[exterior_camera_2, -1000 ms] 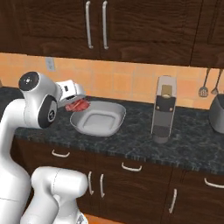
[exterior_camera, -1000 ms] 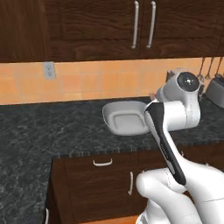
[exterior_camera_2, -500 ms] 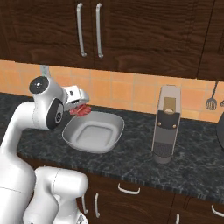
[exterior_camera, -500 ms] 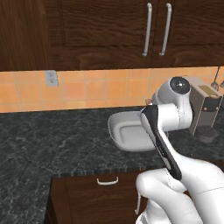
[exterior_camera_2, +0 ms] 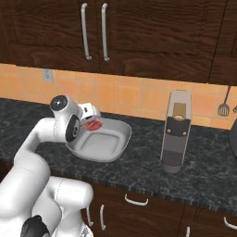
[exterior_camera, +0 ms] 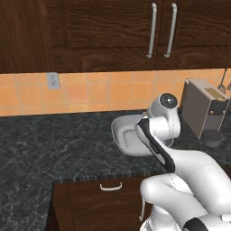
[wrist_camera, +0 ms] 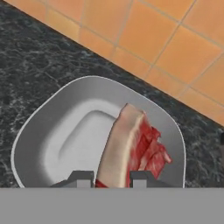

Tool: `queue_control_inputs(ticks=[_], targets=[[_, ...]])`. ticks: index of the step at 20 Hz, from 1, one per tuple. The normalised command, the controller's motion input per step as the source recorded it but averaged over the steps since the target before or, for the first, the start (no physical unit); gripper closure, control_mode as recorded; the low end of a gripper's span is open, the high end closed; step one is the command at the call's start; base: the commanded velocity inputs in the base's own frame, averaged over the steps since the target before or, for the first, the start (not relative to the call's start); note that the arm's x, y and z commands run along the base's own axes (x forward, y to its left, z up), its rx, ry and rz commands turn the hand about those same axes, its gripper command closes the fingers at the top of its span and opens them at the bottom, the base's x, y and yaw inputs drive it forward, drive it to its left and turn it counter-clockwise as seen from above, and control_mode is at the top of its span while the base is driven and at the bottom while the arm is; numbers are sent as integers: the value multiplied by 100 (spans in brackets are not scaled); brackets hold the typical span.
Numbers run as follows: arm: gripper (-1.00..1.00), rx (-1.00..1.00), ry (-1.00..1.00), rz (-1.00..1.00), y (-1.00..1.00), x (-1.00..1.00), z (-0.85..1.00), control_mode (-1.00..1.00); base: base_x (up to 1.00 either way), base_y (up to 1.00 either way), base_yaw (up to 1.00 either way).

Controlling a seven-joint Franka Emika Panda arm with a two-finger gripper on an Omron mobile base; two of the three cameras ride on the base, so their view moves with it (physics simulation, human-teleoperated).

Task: Place one carrot and one steak in each tupperware on the nearby counter, to pack two identical lunches.

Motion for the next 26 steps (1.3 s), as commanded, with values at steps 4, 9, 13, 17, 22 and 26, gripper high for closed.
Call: queue_control_inputs(ticks=[4,9,13,17,22,26], targets=[[100,1,13,-1,2,9,-32,-100,0,0,0],[100,0,7,0,0,-1,-34,-100,0,0,0],[100,0,8,1,0,4,-58,-100,0,0,0],[100,0,1,4,0,10,-57,-100,0,0,0],[100,0,1,5,0,19,-41,-100,0,0,0],[100,0,-1,6,0,3,-32,-100,0,0,0]])
